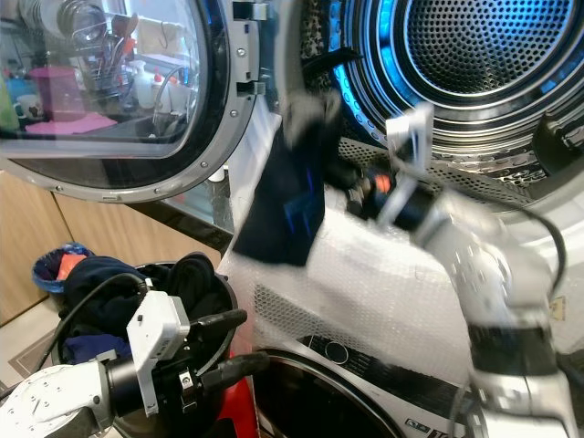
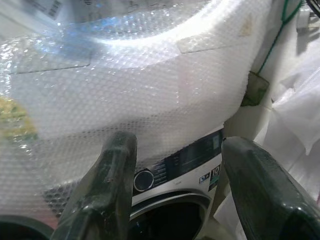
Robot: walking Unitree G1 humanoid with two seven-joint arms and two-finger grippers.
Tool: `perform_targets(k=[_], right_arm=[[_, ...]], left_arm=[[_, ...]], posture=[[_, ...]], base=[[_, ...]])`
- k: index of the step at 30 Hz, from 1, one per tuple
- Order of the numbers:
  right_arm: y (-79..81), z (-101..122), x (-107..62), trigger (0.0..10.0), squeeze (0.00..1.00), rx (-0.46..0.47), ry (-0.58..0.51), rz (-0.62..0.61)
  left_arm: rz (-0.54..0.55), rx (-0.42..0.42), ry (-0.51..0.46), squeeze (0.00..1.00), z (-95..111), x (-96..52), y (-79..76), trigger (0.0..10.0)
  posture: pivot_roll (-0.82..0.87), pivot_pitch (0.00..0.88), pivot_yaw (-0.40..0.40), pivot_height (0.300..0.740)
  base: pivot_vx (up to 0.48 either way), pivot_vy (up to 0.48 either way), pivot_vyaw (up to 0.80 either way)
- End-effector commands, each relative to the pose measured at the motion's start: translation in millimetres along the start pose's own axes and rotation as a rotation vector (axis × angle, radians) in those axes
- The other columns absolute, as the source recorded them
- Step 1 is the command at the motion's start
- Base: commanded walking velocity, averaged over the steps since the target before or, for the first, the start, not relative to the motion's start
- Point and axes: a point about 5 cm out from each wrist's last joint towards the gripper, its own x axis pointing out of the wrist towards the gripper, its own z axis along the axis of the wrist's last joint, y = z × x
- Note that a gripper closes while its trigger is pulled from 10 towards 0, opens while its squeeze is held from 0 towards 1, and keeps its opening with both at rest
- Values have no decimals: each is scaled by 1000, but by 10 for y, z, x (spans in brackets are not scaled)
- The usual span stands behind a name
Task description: Clothes washing
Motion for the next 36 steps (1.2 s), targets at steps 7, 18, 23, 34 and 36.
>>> perform_targets(k=[7,18,23,34,36], right_arm=[[-240,356,201,10000,0,-74,1,-114],[-591,795,219,10000,0,-205,69,-554],[-623,906,169,10000,0,-221,47,-581],[-690,1006,126,10000,0,-223,-21,-795],[-660,1015,190,10000,0,-223,-33,-818]], left_arm=[[33,-50,-15,0,64,-70,-101,10000],[79,-120,-2,0,45,-120,-223,10000],[92,-141,2,0,47,-132,-259,10000],[116,-153,8,0,63,-148,-252,10000],[115,-153,7,0,67,-140,-250,10000]], posture=[[159,31,-152,740],[160,106,-179,740],[163,122,-185,740],[155,127,-171,740],[152,128,-168,740]], base=[[0,0,0],[0,0,0],[0,0,0],[0,0,0],[0,0,0]])
